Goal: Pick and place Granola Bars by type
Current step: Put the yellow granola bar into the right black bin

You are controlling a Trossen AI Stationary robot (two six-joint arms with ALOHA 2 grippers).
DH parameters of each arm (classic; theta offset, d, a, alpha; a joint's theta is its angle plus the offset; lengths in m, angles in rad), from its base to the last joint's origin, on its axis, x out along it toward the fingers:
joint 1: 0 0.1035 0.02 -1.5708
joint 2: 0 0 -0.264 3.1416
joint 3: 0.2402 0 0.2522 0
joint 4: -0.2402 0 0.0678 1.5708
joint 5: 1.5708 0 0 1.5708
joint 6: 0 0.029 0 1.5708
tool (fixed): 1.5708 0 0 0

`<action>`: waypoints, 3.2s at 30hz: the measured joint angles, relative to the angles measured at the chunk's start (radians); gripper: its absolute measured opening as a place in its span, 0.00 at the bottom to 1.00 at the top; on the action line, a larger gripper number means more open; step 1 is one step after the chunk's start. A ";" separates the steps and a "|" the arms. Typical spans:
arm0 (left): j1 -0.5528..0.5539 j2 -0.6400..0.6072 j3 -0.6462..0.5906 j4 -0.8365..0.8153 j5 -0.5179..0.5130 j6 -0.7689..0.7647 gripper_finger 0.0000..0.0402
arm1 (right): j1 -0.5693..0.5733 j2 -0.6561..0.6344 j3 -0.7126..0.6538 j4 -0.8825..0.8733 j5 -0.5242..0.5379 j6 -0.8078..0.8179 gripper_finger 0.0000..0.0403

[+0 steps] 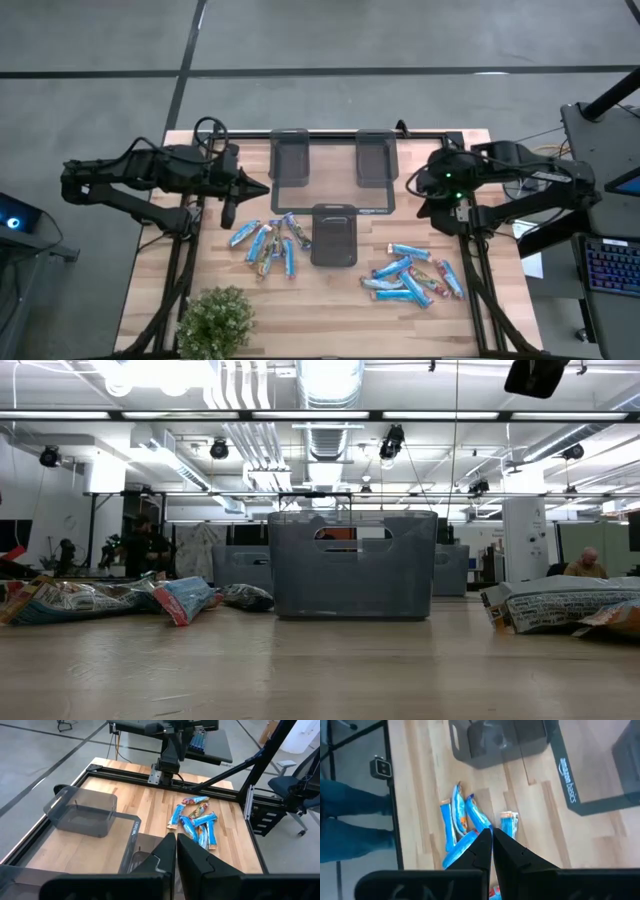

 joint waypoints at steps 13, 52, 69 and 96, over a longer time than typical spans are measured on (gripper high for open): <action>0.000 0.004 0.000 0.000 -0.001 0.001 0.00 | 0.062 0.003 -0.070 -0.004 0.020 0.037 0.02; 0.000 0.023 -0.001 -0.001 -0.007 0.002 0.00 | 0.211 -0.115 -0.628 0.424 0.066 0.315 0.52; 0.000 0.074 -0.001 -0.003 -0.006 0.039 0.00 | 0.211 -0.021 -0.705 0.495 0.118 0.253 0.55; 0.000 0.074 -0.001 0.000 -0.006 0.035 0.00 | 0.211 0.232 -0.664 0.632 0.131 0.142 0.55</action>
